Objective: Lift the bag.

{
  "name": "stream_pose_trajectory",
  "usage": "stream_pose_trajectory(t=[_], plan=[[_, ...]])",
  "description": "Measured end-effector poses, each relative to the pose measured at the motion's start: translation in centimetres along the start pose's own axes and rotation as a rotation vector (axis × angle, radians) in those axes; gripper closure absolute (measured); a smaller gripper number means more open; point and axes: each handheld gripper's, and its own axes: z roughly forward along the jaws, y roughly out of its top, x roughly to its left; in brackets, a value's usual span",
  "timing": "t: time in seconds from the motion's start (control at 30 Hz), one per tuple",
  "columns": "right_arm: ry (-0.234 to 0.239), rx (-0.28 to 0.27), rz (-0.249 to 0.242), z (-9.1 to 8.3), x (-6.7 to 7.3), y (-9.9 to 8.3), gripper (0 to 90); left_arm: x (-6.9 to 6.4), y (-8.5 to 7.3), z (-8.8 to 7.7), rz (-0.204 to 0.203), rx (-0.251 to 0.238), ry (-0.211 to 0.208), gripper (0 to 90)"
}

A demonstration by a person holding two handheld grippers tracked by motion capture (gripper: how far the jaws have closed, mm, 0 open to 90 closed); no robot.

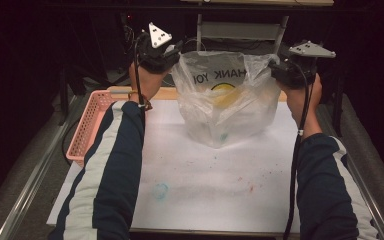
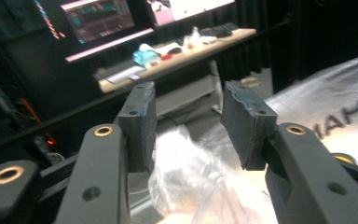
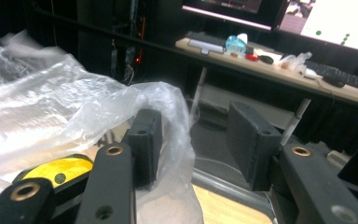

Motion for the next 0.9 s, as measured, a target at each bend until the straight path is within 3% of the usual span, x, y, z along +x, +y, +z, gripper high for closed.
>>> stream_pose_trajectory(t=[0.07,0.27,0.33,0.53,0.57,0.63,0.67,0.77,0.9], plan=[[-0.008,-0.015,0.009,-0.4,-0.3,0.4,54.0,0.2,0.3,-0.4,0.003,-0.007,0.006,53.3],[0.002,-0.009,0.032,-1.2,-0.8,0.7,43.3,0.1,-0.6,-0.8,0.010,0.022,-0.027,53.3],[0.022,-0.012,0.029,-1.7,-0.8,0.5,40.2,0.0,-1.1,-0.8,0.022,0.024,-0.051,60.6],[0.059,-0.029,0.017,-3.0,-0.6,-0.2,33.6,-0.7,-2.8,-0.8,0.046,0.069,-0.091,67.3],[0.056,-0.025,0.012,-3.2,-0.5,-0.3,32.0,-0.7,-3.1,-0.8,0.050,0.075,-0.093,72.8],[0.067,-0.029,0.001,-3.8,-0.4,-0.4,31.1,-0.7,-3.5,-0.8,0.059,0.092,-0.090,73.9],[0.069,-0.032,-0.005,-4.0,-0.3,-0.5,30.6,-0.8,-3.7,-0.7,0.067,0.099,-0.089,81.1],[0.091,-0.036,-0.025,-4.8,0.0,-0.8,26.7,-0.7,-4.2,-0.7,0.074,0.112,-0.079,85.3],[0.153,-0.041,-0.010,-5.7,0.5,-0.8,22.8,-0.7,-4.6,-0.7,0.070,0.103,-0.093,87.0]])
